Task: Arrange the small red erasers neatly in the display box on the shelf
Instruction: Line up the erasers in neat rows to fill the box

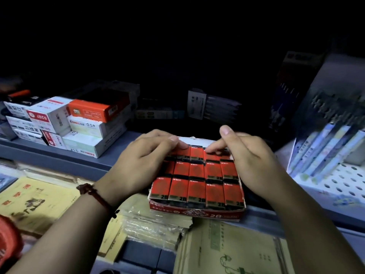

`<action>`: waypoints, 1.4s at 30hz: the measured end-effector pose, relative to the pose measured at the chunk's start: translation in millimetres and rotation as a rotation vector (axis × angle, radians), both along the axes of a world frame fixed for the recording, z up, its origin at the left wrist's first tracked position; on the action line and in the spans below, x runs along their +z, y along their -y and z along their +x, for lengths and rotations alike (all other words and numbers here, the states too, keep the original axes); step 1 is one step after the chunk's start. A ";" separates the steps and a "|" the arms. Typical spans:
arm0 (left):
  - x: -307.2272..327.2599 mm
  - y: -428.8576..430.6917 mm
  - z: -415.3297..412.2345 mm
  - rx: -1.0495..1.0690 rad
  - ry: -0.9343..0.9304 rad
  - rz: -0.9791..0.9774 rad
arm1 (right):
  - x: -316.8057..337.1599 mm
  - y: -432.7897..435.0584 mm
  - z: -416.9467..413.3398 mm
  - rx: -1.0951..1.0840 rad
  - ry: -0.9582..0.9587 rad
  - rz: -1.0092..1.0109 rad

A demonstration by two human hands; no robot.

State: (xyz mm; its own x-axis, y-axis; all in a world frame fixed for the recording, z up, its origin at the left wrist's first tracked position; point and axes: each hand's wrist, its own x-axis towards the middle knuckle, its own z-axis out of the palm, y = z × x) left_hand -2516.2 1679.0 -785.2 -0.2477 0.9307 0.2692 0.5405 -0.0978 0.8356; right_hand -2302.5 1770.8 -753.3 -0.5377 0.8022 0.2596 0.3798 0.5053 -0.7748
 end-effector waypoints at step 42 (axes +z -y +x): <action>-3.1 42.3 -6.1 -0.257 0.124 -0.027 | -5.7 28.4 36.7 0.166 0.082 -0.120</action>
State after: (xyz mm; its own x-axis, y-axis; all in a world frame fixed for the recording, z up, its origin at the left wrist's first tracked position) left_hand -2522.3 1636.7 -788.3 -0.0318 0.9735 0.2263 0.3944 -0.1958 0.8978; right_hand -2265.8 1742.3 -759.1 -0.6805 0.7232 0.1176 0.3628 0.4721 -0.8034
